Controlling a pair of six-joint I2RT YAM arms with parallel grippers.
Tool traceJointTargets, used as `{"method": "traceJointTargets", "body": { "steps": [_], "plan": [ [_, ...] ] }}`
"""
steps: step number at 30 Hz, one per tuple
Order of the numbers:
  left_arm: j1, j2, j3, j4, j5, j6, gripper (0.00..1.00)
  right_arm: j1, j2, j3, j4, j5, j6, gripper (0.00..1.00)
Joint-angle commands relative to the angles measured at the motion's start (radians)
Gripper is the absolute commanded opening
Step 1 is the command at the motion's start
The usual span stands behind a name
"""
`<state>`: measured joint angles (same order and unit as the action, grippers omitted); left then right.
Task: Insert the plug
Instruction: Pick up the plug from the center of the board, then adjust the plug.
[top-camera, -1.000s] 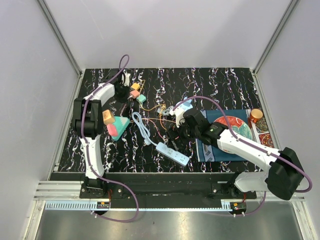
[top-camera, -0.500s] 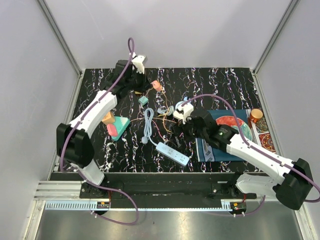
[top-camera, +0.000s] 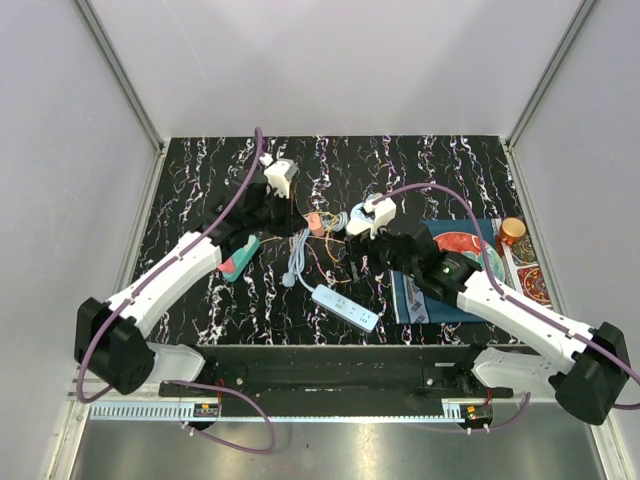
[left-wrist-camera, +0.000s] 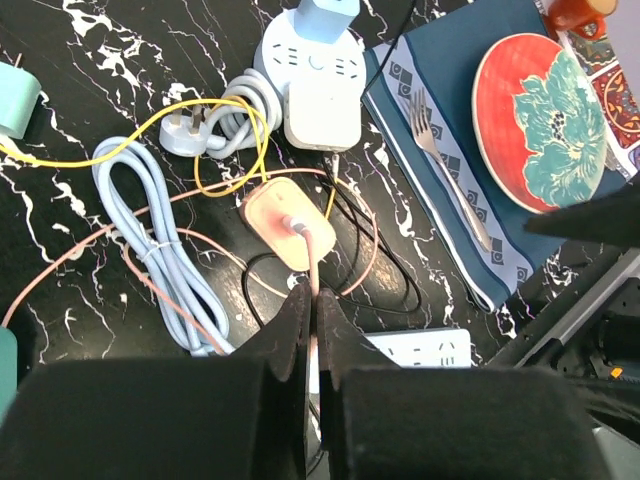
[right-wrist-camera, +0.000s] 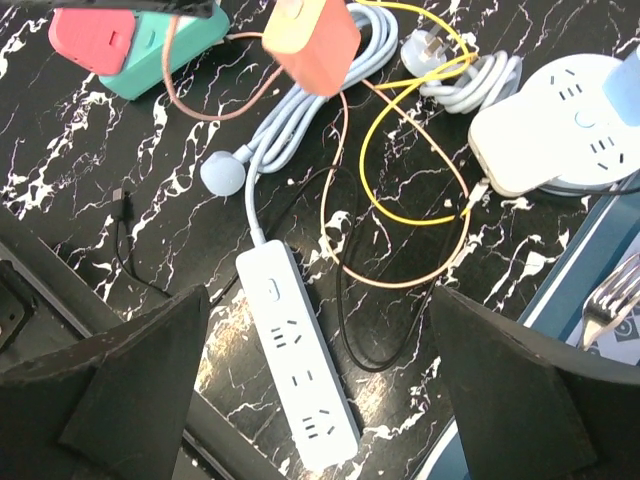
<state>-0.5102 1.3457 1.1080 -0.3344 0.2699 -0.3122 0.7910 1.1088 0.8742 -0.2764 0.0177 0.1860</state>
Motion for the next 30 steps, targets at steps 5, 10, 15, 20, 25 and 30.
{"method": "traceJointTargets", "body": {
  "steps": [5,10,15,20,25,30],
  "plan": [
    [-0.031,-0.187,-0.057,-0.026,-0.031,-0.047,0.00,0.001,0.089,-0.001,0.213,0.037,-0.118,0.93],
    [-0.042,-0.233,-0.076,-0.035,-0.023,-0.076,0.00,0.016,0.157,-0.026,0.417,0.048,-0.155,0.92],
    [-0.059,-0.247,-0.079,-0.035,-0.023,-0.108,0.00,0.066,0.221,0.019,0.493,0.099,-0.181,0.92],
    [-0.067,-0.249,-0.079,-0.026,-0.028,-0.137,0.00,0.114,0.279,0.035,0.554,0.223,-0.210,0.91],
    [-0.079,-0.252,-0.086,-0.014,-0.032,-0.159,0.00,0.123,0.321,0.051,0.602,0.243,-0.218,0.90],
    [-0.085,-0.250,-0.089,-0.002,-0.026,-0.179,0.00,0.139,0.364,0.071,0.638,0.272,-0.237,0.89]
  ]
}}
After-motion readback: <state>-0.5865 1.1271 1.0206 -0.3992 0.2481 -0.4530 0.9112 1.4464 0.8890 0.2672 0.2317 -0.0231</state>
